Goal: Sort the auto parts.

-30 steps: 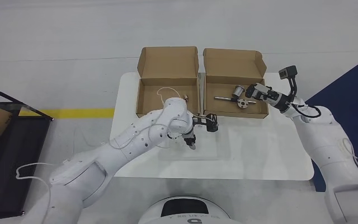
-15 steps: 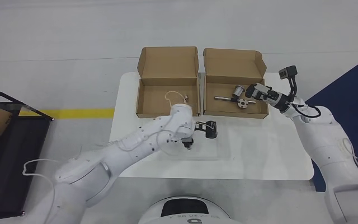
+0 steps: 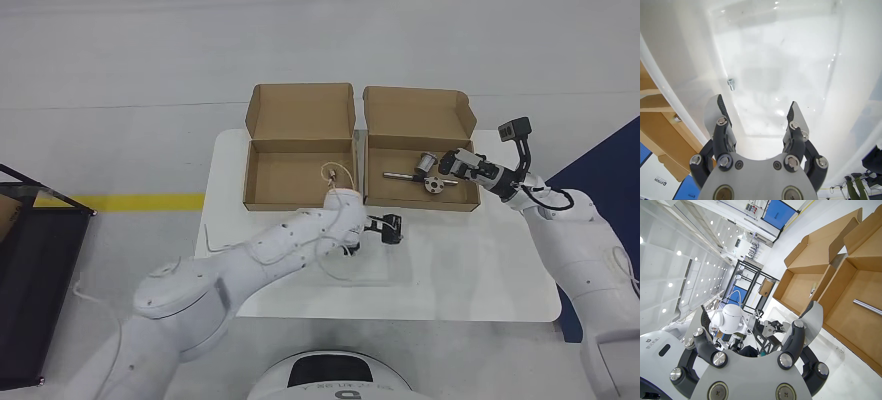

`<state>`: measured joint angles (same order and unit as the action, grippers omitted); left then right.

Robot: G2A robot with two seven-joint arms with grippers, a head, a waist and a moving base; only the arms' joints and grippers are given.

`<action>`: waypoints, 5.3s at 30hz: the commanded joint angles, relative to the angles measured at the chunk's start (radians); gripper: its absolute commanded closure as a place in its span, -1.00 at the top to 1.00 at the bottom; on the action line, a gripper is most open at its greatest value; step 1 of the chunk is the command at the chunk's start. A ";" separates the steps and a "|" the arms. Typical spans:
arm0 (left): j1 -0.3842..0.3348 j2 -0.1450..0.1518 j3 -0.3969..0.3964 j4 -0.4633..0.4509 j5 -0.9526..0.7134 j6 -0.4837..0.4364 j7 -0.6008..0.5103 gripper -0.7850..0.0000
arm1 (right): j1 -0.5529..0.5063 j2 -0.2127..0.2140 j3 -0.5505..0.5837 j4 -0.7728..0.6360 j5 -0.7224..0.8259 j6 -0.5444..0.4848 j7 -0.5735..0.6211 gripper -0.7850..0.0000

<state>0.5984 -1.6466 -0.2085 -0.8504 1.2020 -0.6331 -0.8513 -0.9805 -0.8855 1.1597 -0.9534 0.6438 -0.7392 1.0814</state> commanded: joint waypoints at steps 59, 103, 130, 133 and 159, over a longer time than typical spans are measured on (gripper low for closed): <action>-0.051 -0.336 0.034 0.548 0.221 -0.100 0.209 -0.02 | 0.000 0.000 0.000 0.000 0.000 0.000 0.000 1.00; -0.071 -0.342 0.032 0.594 0.153 -0.129 0.254 0.88 | 0.000 0.000 0.000 0.000 0.000 0.000 0.000 1.00; -0.035 -0.273 0.013 0.573 0.251 -0.007 0.531 -0.03 | 0.000 0.000 0.000 0.000 0.000 0.000 0.000 1.00; -0.042 -0.259 0.007 0.569 0.256 -0.027 0.575 -0.02 | 0.000 0.000 0.000 0.000 0.000 0.000 0.000 1.00; -0.032 -0.209 -0.059 0.489 0.221 -0.061 0.389 -0.03 | 0.000 0.000 0.000 0.000 0.000 0.000 0.000 1.00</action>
<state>0.5660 -1.8561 -0.2664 -0.3602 1.4235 -0.6912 -0.4594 -0.9805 -0.8855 1.1597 -0.9534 0.6438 -0.7392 1.0814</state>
